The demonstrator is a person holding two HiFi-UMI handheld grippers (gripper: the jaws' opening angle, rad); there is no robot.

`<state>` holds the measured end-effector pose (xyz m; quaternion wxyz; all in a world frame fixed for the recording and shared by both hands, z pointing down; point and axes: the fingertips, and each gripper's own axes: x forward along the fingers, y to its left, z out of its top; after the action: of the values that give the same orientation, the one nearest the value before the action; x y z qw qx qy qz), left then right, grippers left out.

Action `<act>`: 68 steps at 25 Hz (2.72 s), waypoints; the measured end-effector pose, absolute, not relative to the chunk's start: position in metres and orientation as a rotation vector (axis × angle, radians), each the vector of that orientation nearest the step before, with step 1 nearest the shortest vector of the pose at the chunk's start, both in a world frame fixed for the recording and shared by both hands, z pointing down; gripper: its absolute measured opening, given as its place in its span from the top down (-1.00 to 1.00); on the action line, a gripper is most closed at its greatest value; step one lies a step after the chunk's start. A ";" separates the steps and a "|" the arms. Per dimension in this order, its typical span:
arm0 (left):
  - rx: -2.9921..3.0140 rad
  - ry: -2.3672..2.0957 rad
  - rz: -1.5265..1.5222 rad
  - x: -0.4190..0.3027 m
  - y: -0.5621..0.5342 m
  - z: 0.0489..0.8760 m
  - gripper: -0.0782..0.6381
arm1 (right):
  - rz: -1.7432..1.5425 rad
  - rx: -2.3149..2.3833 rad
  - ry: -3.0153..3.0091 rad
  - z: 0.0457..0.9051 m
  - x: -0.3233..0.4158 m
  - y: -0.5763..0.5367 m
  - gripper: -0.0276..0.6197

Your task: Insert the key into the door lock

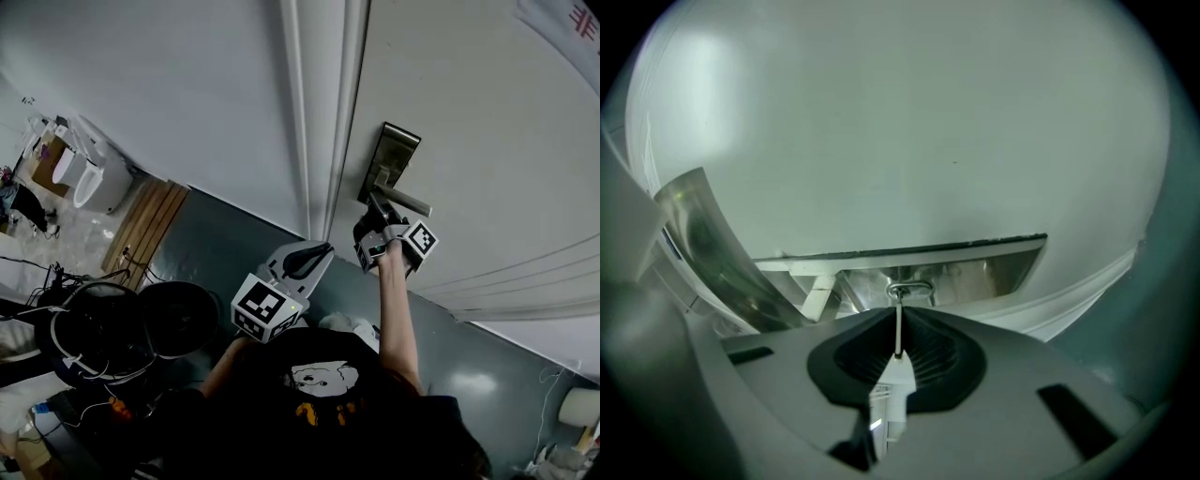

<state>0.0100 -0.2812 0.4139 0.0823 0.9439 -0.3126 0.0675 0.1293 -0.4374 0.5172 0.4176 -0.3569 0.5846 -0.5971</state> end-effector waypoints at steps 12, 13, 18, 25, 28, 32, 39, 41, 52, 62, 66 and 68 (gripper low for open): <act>2.813 -0.893 0.205 0.009 -0.275 0.418 0.71 | -1.463 -0.990 1.490 0.520 0.141 -0.420 0.80; 2.813 -0.887 0.205 0.009 -0.274 0.419 0.71 | -1.460 -1.003 1.500 0.520 0.141 -0.414 0.79; 2.818 -0.855 0.208 0.003 -0.264 0.422 0.71 | -1.435 -1.093 1.551 0.520 0.139 -0.385 0.79; 2.816 -0.790 0.214 -0.005 -0.248 0.430 0.71 | -1.382 -1.157 1.641 0.507 0.125 -0.345 0.79; 2.815 -0.761 0.206 -0.008 -0.236 0.433 0.71 | -1.357 -1.181 1.711 0.497 0.113 -0.325 0.79; 2.811 -0.738 0.194 -0.005 -0.230 0.440 0.71 | -1.329 -1.209 1.818 0.489 0.100 -0.312 0.79; 2.784 -0.766 0.182 -0.004 -0.227 0.445 0.71 | -1.301 -1.220 1.984 0.474 0.083 -0.295 0.79; 2.782 -0.773 0.186 -0.003 -0.223 0.444 0.71 | -1.295 -1.201 2.008 0.467 0.079 -0.287 0.79; 2.783 -0.818 0.207 0.037 -0.157 0.431 0.71 | -1.264 -1.218 2.109 0.452 0.111 -0.190 0.79; 2.755 -0.852 0.256 0.074 -0.085 0.437 0.71 | -1.251 -1.188 2.158 0.450 0.146 -0.117 0.79; 2.737 -0.877 0.284 0.076 -0.061 0.443 0.71 | -1.272 -1.183 2.172 0.459 0.148 -0.093 0.79; 2.727 -0.888 0.301 0.076 -0.053 0.446 0.71 | -1.287 -1.174 2.178 0.465 0.147 -0.084 0.79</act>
<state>0.0765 -0.0527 0.4458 0.1286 0.9378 -0.3053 0.1034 0.1472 -0.0835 0.4646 0.1754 -0.4144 0.7689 -0.4542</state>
